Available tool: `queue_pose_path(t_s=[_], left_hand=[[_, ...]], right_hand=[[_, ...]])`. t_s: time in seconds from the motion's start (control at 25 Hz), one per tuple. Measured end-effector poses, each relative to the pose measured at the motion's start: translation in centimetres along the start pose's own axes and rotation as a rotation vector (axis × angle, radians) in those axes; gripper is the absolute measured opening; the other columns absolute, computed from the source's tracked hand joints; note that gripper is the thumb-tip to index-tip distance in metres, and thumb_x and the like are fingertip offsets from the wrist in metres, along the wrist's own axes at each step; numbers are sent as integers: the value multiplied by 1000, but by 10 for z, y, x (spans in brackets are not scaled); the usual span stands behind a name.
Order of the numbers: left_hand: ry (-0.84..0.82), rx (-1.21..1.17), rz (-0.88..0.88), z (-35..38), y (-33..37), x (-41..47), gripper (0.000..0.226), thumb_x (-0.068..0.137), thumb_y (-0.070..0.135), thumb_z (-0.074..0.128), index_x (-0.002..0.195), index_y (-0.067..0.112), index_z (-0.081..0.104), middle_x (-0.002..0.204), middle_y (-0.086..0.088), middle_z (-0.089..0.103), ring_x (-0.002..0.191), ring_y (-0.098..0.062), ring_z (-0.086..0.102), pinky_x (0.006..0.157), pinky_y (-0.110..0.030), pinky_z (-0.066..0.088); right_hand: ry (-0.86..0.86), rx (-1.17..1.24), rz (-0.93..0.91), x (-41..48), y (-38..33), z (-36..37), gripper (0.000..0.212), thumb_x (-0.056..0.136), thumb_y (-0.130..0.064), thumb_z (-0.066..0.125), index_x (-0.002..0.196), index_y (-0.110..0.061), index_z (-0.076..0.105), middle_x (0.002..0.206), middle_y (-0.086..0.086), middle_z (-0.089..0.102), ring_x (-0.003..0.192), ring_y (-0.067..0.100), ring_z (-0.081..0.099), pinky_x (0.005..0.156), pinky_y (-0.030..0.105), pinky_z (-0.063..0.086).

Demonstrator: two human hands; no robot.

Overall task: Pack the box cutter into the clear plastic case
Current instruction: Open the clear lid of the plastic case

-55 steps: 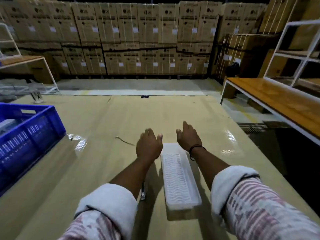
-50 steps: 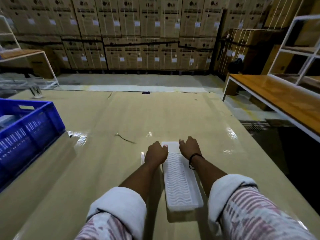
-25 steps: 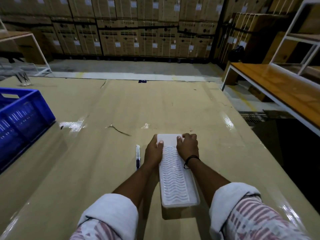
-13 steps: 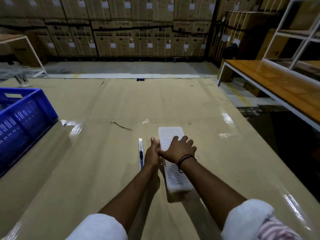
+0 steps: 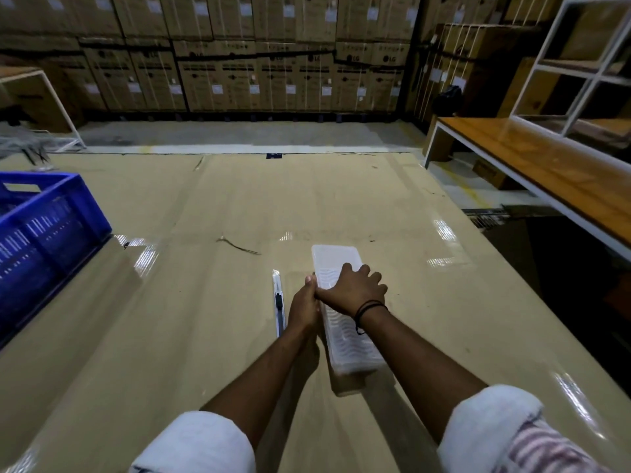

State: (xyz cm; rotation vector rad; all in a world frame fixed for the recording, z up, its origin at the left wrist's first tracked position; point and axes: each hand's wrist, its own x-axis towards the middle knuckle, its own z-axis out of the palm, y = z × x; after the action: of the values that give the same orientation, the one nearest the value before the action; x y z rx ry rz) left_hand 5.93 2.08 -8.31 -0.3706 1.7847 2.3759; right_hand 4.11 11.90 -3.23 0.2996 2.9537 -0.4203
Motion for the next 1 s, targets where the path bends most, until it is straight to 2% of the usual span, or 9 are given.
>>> queue_pose_path(t_s=[0.08, 0.2, 0.32, 0.44, 0.56, 0.68, 0.72, 0.84, 1.0], left_hand=[[49, 66, 11, 1, 0, -2, 41, 110, 35, 37, 109, 22, 76, 107, -5, 80, 100, -22, 75, 92, -39, 58], [122, 167, 7, 2, 4, -6, 32, 102, 23, 47, 97, 16, 78, 99, -8, 81, 87, -23, 75, 80, -36, 58], [189, 161, -13, 0, 1, -17, 30, 99, 18, 51, 90, 10, 78, 90, -8, 81, 82, -24, 76, 67, -30, 60], [172, 88, -45, -5, -5, -35, 24, 97, 19, 60, 86, 14, 81, 90, -7, 82, 83, -25, 80, 70, -34, 65], [132, 217, 37, -13, -5, -47, 16, 100, 23, 64, 95, 23, 80, 95, 4, 82, 81, -12, 79, 71, -27, 64], [117, 340, 87, -15, 2, -51, 23, 101, 26, 64, 118, 19, 77, 99, 7, 79, 87, -7, 76, 85, -37, 65], [112, 344, 81, -15, 3, -51, 24, 101, 25, 63, 120, 19, 76, 99, 7, 79, 85, -5, 76, 82, -34, 65], [96, 297, 24, -13, 6, -55, 22, 104, 23, 58, 114, 27, 77, 84, 17, 80, 73, 0, 77, 60, -16, 59], [73, 268, -32, -12, 9, -55, 27, 104, 15, 55, 116, 24, 77, 96, 5, 81, 74, -2, 77, 59, -15, 57]], right_hand=[[36, -33, -9, -4, 0, 5, 105, 66, -87, 37, 143, -16, 40, 140, 20, 44, 123, 42, 42, 94, 50, 35], [72, -59, -35, -11, 0, 10, 100, 72, -79, 41, 147, -14, 34, 147, 23, 37, 126, 44, 39, 99, 52, 32], [-19, -43, -70, -18, 4, 8, 105, 76, -76, 44, 156, -16, 11, 162, 28, 4, 140, 48, 22, 109, 58, 23], [-71, -50, -121, -40, 18, 16, 110, 75, -75, 45, 157, -25, -7, 164, 22, -19, 148, 51, 1, 112, 66, 14], [-147, -134, -180, -66, 31, 28, 117, 70, -76, 52, 156, -27, -11, 164, 20, -21, 147, 55, -9, 114, 67, 13], [-168, -156, -203, -72, 31, 23, 115, 74, -69, 58, 156, -26, -10, 164, 21, -19, 148, 56, -11, 116, 66, 14], [-180, -153, -203, -72, 31, 20, 114, 75, -67, 60, 156, -26, -10, 164, 22, -19, 148, 56, -11, 116, 67, 14], [-207, -125, -204, -73, 31, 16, 114, 76, -64, 62, 156, -26, -10, 164, 22, -19, 147, 56, -12, 116, 67, 14], [-233, -3, -204, -71, 34, 9, 114, 74, -65, 64, 157, -29, -7, 166, 17, -17, 149, 53, -10, 118, 63, 15]])
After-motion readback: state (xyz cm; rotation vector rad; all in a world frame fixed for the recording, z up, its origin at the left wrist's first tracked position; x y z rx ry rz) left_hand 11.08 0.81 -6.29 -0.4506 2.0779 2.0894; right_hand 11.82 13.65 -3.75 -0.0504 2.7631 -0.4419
